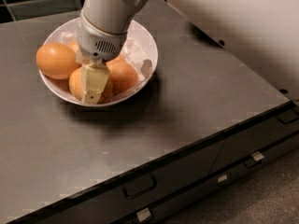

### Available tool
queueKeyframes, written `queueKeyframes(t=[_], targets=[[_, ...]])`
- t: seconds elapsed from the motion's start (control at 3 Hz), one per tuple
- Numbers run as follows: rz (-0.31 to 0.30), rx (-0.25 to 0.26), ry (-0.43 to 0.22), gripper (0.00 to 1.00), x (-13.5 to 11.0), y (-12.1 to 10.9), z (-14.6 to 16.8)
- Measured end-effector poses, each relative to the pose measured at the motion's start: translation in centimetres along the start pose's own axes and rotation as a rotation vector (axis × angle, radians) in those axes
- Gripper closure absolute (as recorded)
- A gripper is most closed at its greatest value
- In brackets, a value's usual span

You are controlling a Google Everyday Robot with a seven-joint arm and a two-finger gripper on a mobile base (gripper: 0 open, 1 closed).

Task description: Pick orange from white bowl

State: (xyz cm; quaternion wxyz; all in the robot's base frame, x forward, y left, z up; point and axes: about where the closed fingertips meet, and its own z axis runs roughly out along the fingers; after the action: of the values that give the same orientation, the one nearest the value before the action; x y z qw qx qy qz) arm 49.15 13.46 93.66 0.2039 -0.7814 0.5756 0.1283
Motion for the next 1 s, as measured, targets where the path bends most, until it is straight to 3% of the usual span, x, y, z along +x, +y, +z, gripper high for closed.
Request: queueKeyframes(t=[0.67,1.0], targets=[[-0.017,0.04,0.037,0.34,-0.38,-0.15,0.45],[-0.022,0.09,0.08,0.33,-0.18,0.7,-0.37]])
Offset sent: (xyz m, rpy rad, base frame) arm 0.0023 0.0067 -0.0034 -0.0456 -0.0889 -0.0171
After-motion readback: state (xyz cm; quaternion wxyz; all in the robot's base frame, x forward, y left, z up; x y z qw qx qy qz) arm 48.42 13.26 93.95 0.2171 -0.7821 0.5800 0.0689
